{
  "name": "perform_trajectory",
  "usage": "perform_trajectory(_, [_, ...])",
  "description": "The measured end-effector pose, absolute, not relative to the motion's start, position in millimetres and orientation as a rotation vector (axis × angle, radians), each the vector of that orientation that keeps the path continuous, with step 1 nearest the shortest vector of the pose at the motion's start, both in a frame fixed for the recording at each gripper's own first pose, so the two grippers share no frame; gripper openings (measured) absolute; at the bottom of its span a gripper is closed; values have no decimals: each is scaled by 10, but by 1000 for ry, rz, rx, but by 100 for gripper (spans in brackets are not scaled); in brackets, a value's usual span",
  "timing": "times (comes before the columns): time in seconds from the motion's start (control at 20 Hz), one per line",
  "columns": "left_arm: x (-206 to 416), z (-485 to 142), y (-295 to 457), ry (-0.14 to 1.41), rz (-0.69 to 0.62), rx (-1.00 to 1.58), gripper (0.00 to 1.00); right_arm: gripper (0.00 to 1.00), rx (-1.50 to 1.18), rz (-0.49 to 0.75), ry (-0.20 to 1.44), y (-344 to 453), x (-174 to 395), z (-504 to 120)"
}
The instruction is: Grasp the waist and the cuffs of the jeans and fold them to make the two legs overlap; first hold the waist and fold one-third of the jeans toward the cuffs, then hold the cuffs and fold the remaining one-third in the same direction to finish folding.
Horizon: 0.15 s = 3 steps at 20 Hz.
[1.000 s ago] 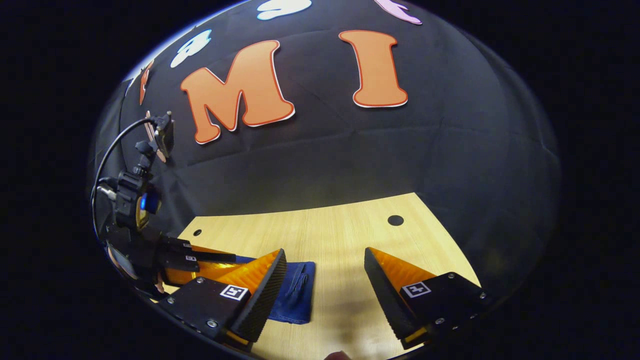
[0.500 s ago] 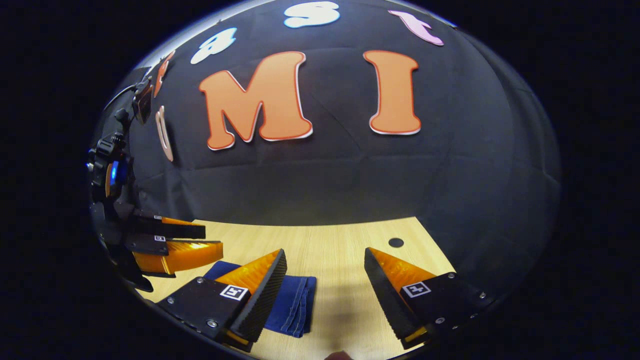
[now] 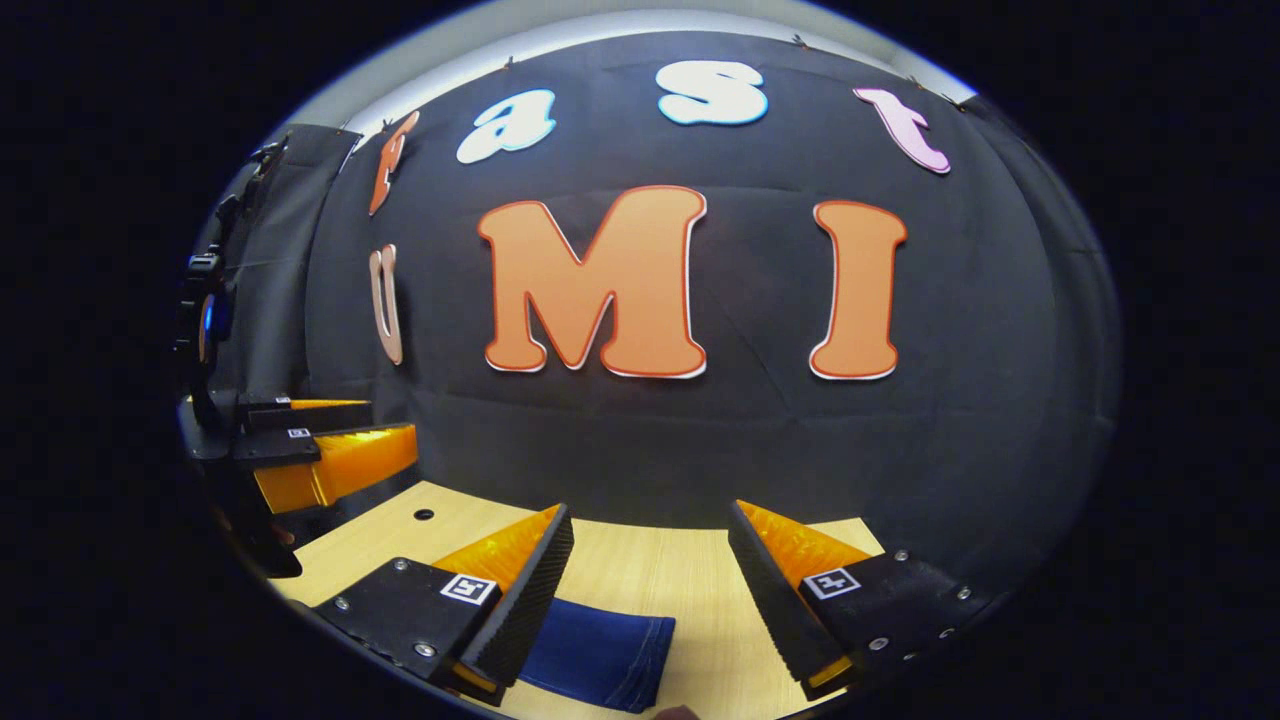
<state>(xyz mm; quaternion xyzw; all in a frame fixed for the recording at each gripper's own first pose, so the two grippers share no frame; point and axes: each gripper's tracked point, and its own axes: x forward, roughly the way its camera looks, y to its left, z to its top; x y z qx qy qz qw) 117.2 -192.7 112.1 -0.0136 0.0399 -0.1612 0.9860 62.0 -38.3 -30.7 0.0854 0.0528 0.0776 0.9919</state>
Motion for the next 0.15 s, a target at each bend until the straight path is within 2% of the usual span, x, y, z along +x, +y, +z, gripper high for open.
perform_trajectory(0.15, [962,1254,-1840,-3,-265,-61,91,96,152,174,17,-269,569,1])
